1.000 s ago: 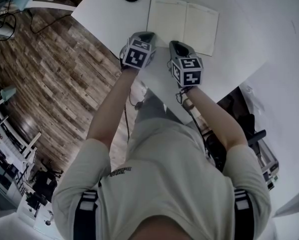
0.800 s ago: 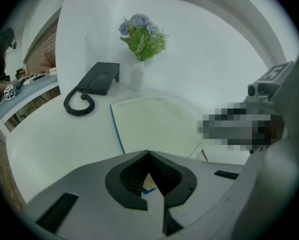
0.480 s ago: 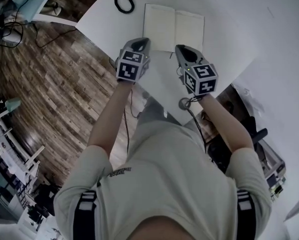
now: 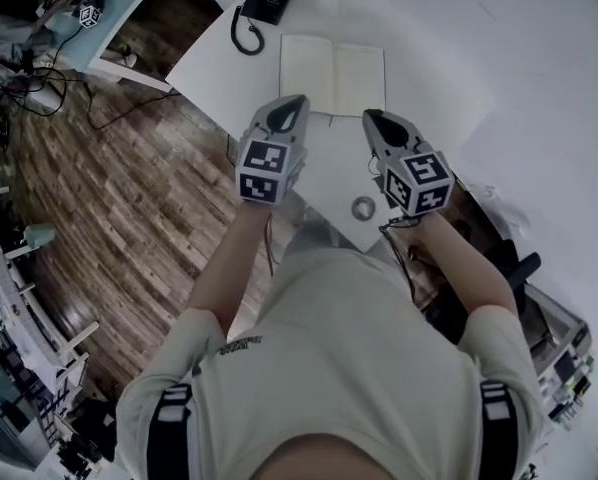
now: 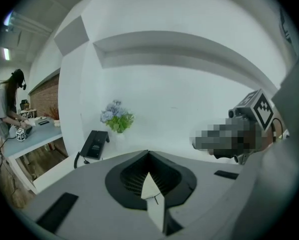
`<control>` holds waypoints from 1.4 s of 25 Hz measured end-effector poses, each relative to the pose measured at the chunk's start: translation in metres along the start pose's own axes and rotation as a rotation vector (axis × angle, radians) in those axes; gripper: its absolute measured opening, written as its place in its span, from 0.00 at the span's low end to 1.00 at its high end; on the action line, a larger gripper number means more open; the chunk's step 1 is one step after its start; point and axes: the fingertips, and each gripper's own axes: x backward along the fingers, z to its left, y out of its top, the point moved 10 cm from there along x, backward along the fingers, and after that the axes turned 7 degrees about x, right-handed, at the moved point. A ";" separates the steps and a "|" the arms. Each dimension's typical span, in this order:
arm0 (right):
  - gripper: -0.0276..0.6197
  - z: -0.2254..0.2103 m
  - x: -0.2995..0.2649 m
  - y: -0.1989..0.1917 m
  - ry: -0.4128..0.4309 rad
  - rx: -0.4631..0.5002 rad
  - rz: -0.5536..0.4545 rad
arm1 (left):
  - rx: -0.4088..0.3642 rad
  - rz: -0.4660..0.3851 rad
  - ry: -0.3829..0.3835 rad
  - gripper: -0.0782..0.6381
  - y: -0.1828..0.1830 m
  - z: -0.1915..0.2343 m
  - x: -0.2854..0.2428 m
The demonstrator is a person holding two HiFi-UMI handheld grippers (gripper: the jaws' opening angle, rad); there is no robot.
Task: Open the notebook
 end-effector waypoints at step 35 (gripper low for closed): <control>0.05 0.093 0.110 0.032 -0.004 0.119 -0.248 | -0.045 -0.295 -0.027 0.12 0.002 -0.109 0.109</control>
